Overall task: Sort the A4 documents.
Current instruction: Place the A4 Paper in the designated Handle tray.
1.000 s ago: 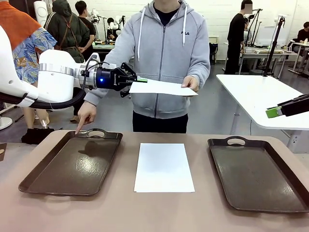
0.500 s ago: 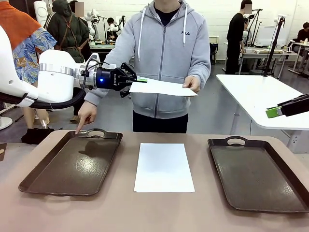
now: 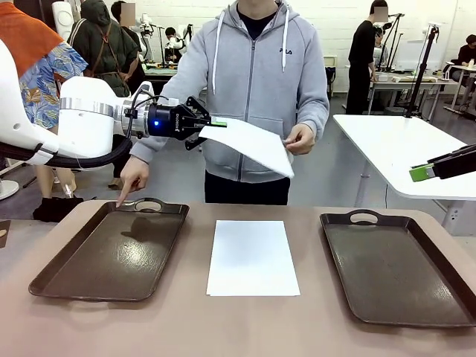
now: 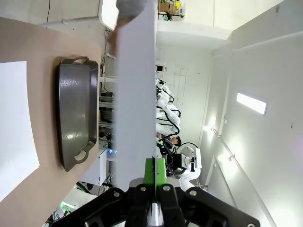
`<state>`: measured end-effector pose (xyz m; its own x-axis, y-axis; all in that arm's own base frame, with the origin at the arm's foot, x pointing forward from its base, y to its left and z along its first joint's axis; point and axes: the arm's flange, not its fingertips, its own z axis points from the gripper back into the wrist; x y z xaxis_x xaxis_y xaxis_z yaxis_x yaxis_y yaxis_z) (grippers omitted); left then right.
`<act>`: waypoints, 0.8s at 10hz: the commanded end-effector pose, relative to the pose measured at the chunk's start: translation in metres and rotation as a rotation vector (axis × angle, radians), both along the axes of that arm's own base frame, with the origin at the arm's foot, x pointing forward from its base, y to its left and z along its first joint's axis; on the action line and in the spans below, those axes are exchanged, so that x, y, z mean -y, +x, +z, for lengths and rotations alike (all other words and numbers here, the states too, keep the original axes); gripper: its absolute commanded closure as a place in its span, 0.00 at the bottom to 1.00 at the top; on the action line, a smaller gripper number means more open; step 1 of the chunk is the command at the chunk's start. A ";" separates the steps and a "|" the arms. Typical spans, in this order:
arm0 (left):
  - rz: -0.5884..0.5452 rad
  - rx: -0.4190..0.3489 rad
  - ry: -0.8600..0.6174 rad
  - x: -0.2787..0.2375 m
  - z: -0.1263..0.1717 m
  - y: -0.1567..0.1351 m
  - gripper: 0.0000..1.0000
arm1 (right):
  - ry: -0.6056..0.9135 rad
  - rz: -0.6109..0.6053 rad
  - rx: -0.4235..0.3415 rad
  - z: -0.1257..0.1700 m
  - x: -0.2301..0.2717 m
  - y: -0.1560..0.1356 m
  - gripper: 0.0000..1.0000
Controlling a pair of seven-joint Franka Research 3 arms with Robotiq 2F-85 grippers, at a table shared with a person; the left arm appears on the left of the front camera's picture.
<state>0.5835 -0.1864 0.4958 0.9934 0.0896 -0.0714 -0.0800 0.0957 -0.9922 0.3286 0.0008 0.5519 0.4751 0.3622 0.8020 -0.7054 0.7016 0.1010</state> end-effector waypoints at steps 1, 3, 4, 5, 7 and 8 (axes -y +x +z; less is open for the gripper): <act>0.000 0.000 0.000 0.000 0.000 0.000 0.99 | 0.009 0.013 -0.003 -0.002 -0.001 0.001 0.00; -0.133 0.112 0.092 0.001 0.022 -0.009 0.99 | 0.009 0.013 -0.003 -0.002 -0.001 0.001 0.00; -0.186 0.154 0.111 -0.006 0.032 -0.019 0.99 | 0.009 0.013 -0.003 -0.002 -0.001 0.001 0.00; -0.257 0.173 0.107 -0.014 0.039 -0.029 0.99 | 0.009 0.013 -0.003 -0.002 -0.001 0.001 0.00; -0.338 0.192 0.066 -0.040 0.042 -0.052 0.99 | 0.009 0.013 -0.003 -0.002 -0.001 0.001 0.00; -0.361 0.180 0.024 -0.054 0.038 -0.059 0.99 | 0.009 0.013 -0.003 -0.002 -0.001 0.001 0.00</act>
